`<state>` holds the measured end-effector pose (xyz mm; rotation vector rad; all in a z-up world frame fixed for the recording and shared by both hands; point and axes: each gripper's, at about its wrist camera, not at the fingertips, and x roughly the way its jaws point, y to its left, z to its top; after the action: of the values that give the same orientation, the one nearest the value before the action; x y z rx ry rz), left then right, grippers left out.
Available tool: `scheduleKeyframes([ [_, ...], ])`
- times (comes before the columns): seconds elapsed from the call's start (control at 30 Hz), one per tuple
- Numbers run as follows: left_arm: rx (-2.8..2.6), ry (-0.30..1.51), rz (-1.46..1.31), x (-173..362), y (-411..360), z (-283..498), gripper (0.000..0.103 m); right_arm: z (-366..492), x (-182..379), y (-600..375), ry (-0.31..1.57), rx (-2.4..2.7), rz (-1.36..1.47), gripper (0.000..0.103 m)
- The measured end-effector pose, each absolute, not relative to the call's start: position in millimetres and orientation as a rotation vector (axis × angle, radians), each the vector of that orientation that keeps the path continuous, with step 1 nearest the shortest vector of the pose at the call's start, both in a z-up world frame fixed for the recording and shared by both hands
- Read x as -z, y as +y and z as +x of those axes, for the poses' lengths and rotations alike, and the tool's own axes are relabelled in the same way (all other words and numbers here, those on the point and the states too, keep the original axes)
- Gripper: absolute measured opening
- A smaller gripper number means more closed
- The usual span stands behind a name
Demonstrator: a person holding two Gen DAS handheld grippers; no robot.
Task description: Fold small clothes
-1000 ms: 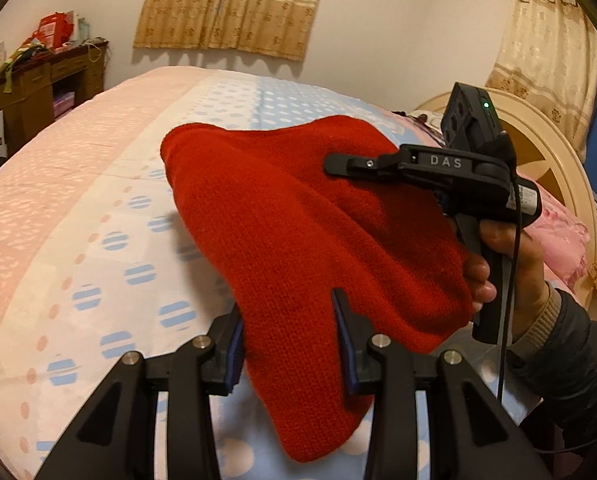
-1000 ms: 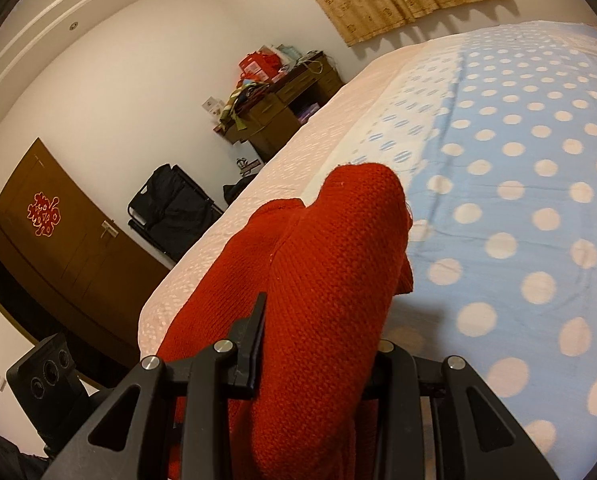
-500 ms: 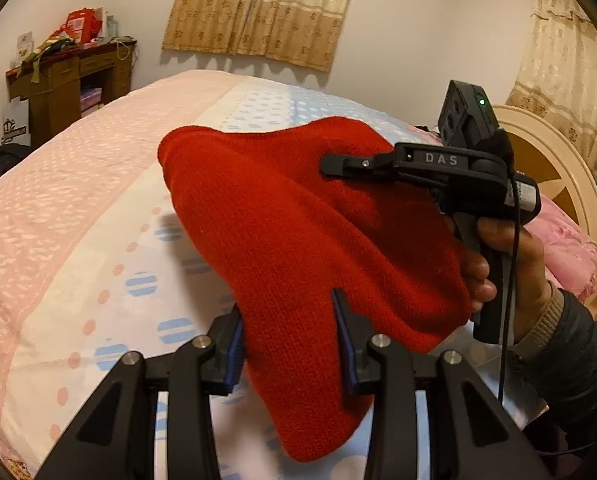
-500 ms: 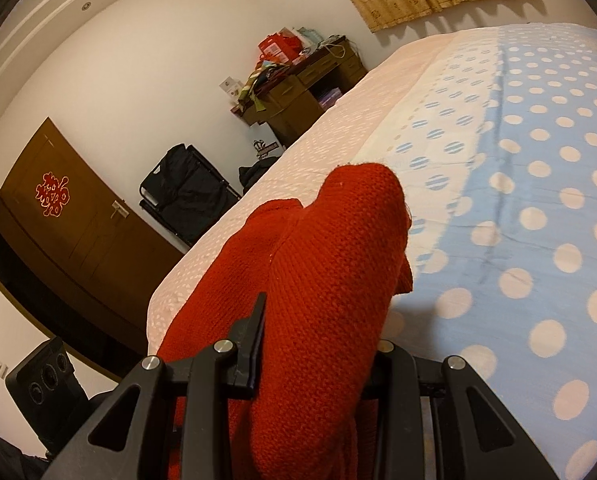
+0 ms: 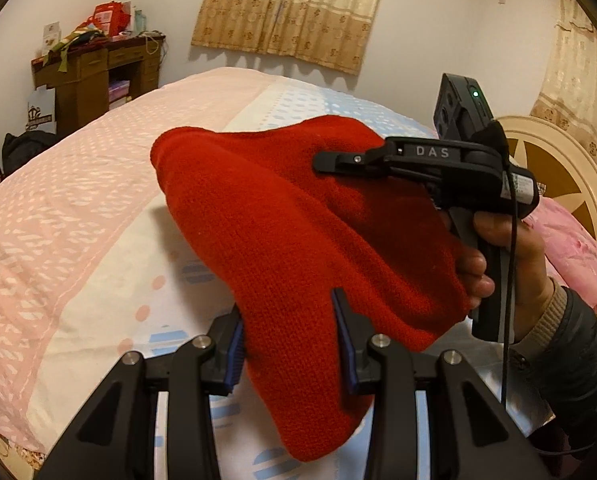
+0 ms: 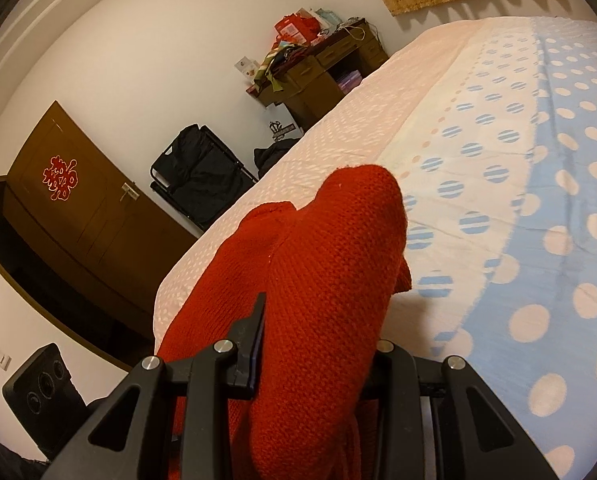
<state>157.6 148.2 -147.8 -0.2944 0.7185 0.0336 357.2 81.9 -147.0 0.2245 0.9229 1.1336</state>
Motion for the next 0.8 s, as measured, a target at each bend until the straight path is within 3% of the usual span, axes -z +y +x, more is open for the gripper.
scheduleKeyframes([
  [0.8, -0.050, 0.754, -0.339, 180, 169, 147, 0.040, 368, 182, 132, 1.040, -1.132, 0.153, 0.033],
])
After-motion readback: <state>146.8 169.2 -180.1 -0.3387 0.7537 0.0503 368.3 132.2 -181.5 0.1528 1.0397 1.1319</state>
